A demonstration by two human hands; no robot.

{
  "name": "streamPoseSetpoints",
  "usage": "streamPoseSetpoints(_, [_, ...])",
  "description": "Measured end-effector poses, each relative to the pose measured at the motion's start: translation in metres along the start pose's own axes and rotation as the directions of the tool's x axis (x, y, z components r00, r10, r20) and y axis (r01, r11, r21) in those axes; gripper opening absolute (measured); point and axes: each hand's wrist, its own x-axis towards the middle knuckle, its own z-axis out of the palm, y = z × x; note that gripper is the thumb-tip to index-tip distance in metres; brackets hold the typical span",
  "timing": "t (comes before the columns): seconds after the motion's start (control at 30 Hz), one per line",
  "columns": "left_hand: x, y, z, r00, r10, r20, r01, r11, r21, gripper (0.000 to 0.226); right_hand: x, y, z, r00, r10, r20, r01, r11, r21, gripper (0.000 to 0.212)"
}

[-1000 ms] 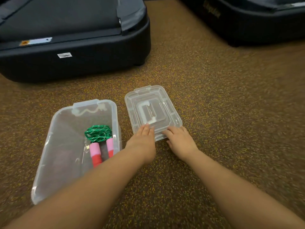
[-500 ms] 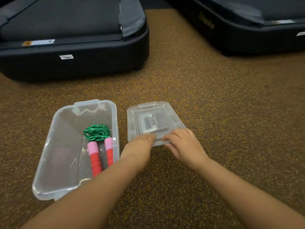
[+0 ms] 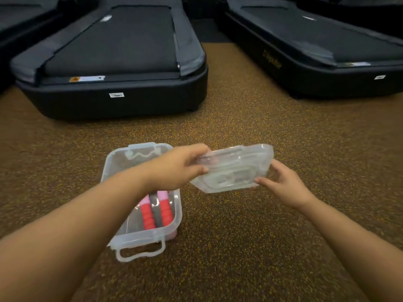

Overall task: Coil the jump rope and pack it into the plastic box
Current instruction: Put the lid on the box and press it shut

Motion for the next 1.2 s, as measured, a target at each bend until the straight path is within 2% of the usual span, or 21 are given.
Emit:
streamPoseSetpoints(0.03, [-0.004, 0.002, -0.01, 1.0, 0.015, -0.023, -0.017, 0.996, -0.093, 0.014, 0.0, -0.006, -0.003, 1.0, 0.017, 0.005, -0.018, 0.998, 0.067, 0.037])
streamPoseSetpoints(0.1, [-0.011, 0.002, -0.03, 0.988, -0.01, -0.154, -0.036, 0.954, -0.296, 0.021, 0.003, -0.026, -0.006, 1.0, 0.005, -0.017, -0.001, 0.978, 0.211, 0.03])
streamPoseSetpoints(0.17, [-0.017, -0.006, -0.05, 0.939, -0.087, -0.334, -0.073, 0.896, -0.439, 0.025, 0.004, -0.055, -0.004, 0.997, -0.028, -0.069, 0.049, 0.949, 0.312, 0.029])
streamPoseSetpoints(0.23, [-0.024, -0.02, -0.065, 0.885, -0.183, -0.429, -0.08, 0.846, -0.527, 0.029, 0.006, -0.085, 0.002, 0.994, -0.051, -0.1, 0.085, 0.919, 0.385, 0.027])
streamPoseSetpoints(0.37, [-0.042, -0.036, -0.074, 0.836, -0.325, -0.442, -0.043, 0.764, -0.643, 0.032, 0.017, -0.134, 0.018, 0.988, -0.014, -0.153, 0.091, 0.856, 0.51, 0.021])
streamPoseSetpoints(0.47, [-0.051, -0.035, -0.083, 0.815, -0.358, -0.456, -0.071, 0.719, -0.691, 0.03, 0.03, -0.161, 0.034, 0.985, 0.019, -0.171, 0.075, 0.845, 0.529, 0.024])
streamPoseSetpoints(0.57, [-0.058, -0.041, -0.096, 0.783, -0.438, -0.442, -0.033, 0.679, -0.733, 0.032, 0.041, -0.176, 0.051, 0.983, 0.042, -0.177, 0.057, 0.852, 0.521, 0.026])
streamPoseSetpoints(0.77, [-0.072, -0.055, -0.101, 0.709, -0.607, -0.358, 0.207, 0.665, -0.717, 0.034, 0.044, -0.184, 0.088, 0.987, 0.087, -0.138, -0.009, 0.873, 0.487, 0.022])
streamPoseSetpoints(0.87, [-0.084, -0.066, -0.095, 0.64, -0.702, -0.311, 0.392, 0.647, -0.654, 0.05, 0.036, -0.176, 0.115, 0.983, 0.172, -0.056, -0.13, 0.886, 0.445, 0.018])
streamPoseSetpoints(1.03, [-0.102, -0.082, -0.076, 0.567, -0.804, -0.18, 0.622, 0.561, -0.546, 0.04, 0.023, -0.154, 0.157, 0.949, 0.313, 0.049, -0.307, 0.871, 0.383, 0.023])
streamPoseSetpoints(1.1, [-0.105, -0.091, -0.067, 0.537, -0.822, -0.192, 0.674, 0.554, -0.489, 0.029, 0.019, -0.15, 0.168, 0.936, 0.342, 0.077, -0.347, 0.868, 0.356, 0.025])
streamPoseSetpoints(1.2, [-0.107, -0.105, -0.058, 0.515, -0.823, -0.241, 0.737, 0.568, -0.366, 0.032, 0.018, -0.145, 0.179, 0.921, 0.376, 0.104, -0.389, 0.868, 0.309, 0.03])
